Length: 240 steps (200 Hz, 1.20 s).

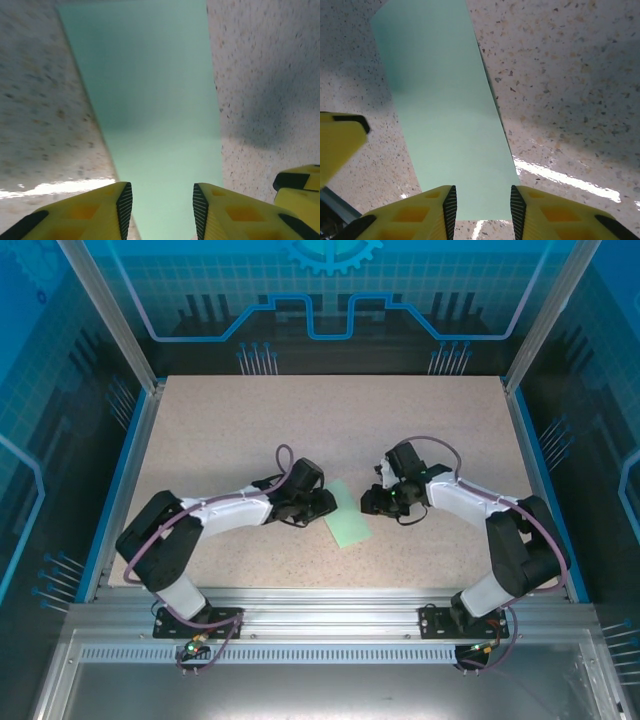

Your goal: Fold a paper plane with a square sheet of paper (pick it up from the middle)

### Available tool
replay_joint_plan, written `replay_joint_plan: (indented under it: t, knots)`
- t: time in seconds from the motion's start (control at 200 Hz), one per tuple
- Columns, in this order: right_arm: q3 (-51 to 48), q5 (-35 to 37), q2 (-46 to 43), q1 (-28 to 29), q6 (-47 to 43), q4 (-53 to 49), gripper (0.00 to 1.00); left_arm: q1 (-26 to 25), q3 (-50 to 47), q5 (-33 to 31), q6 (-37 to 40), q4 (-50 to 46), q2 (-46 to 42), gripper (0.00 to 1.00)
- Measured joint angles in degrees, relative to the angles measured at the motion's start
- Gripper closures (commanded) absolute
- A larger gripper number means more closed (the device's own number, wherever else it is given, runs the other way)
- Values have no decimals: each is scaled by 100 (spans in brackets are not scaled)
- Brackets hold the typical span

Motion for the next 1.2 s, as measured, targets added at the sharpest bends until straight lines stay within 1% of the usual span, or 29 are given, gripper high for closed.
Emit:
replay_joint_plan:
  t: [0.145, 0.255, 0.435, 0.595, 0.755, 0.91, 0.95, 1.02, 1.2]
  knots:
    - [-216, -162, 11, -31, -22, 168, 64, -116, 42, 103, -42, -111, 129, 55]
    - [-269, -251, 74, -33, -39, 282, 64, -127, 48, 105, -107, -155, 168, 55]
    - [-350, -358, 234, -33, -39, 476, 64, -129, 173, 144, -146, -203, 442, 51]
    - [-411, -389, 304, -33, -39, 549, 64, -142, 177, 142, -184, -249, 466, 50]
    - [-435, -446, 334, -33, -39, 597, 64, -157, 168, 144, -295, -208, 466, 57]
    - [-450, -507, 334, -39, -39, 664, 64, -160, 173, 164, -240, -98, 485, 64]
    - [-485, -533, 334, -61, -37, 715, 64, -162, 173, 162, -221, -83, 498, 67]
    - [-575, -592, 332, -127, -35, 774, 64, -164, 190, 160, -114, -85, 511, 72]
    - [-752, -702, 310, -387, -39, 811, 64, -164, 409, 144, 334, -90, 640, 78]
